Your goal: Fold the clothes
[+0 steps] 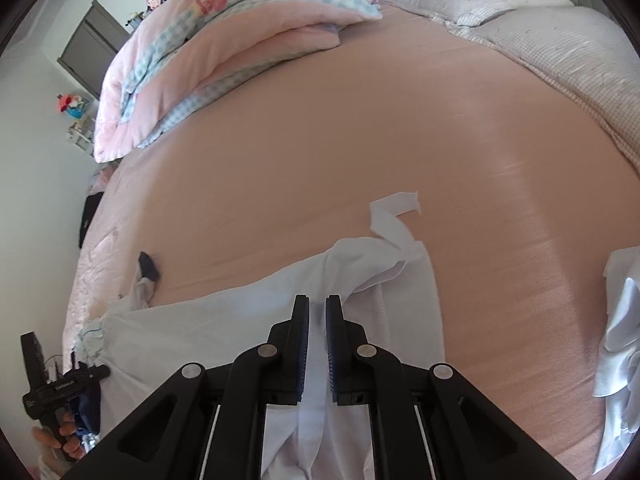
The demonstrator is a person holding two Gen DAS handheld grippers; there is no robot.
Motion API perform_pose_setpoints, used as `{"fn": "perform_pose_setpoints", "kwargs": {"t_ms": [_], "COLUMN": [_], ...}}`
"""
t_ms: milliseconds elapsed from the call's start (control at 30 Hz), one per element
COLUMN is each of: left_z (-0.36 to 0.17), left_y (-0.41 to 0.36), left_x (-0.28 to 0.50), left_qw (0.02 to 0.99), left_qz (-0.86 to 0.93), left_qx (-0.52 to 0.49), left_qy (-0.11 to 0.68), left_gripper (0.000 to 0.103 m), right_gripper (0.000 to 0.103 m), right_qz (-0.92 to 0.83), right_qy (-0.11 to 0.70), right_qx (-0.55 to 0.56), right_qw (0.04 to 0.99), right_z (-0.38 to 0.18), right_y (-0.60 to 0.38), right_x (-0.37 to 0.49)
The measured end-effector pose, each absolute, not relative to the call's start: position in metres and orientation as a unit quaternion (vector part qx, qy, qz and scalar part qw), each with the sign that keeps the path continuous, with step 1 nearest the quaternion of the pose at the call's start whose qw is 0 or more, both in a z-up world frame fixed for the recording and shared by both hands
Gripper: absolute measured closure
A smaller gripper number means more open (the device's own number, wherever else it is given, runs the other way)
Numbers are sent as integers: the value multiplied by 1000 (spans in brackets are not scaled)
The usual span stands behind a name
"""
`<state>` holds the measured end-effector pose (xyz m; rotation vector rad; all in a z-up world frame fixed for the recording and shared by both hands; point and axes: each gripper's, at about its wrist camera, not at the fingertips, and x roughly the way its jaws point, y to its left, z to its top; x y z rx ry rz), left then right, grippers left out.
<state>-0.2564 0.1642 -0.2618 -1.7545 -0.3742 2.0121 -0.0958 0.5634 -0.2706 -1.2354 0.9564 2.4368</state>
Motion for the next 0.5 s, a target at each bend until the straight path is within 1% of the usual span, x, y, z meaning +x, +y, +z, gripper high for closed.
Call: {"fn": "perform_pose_setpoints", "kwargs": {"t_ms": [200, 233, 267, 300, 333, 400, 433, 467, 500], "left_z": [-240, -237, -234, -234, -234, -238, -238, -237, -236], "left_y": [167, 168, 170, 171, 171, 177, 176, 176, 172], "left_x": [-248, -247, -247, -247, -249, -256, -252, -249, -248], "left_qw": [224, 229, 231, 231, 231, 231, 228, 225, 221], "left_qz": [753, 751, 747, 742, 735, 722, 717, 715, 715], "left_qx": [-612, -614, -618, -626, -635, -651, -657, -660, -661], "left_qy": [-93, -86, -76, -66, -55, -43, -42, -46, -55], "left_gripper": [85, 85, 85, 85, 85, 83, 81, 75, 61], "right_gripper": [95, 95, 91, 74, 43, 26, 26, 26, 26], "right_qz": [831, 827, 822, 818, 816, 821, 823, 823, 822], "right_qy": [308, 309, 309, 307, 300, 281, 275, 274, 273], "right_qx": [-448, -456, -466, -475, -482, -485, -484, -486, -489], "right_qw": [114, 109, 105, 104, 106, 111, 109, 106, 103], "right_z": [-272, -274, -275, -277, -277, -275, -273, -271, -269], "right_y": [549, 547, 545, 543, 539, 532, 528, 525, 523], "right_x": [-87, -85, -84, -81, -77, -69, -65, -61, -58]}}
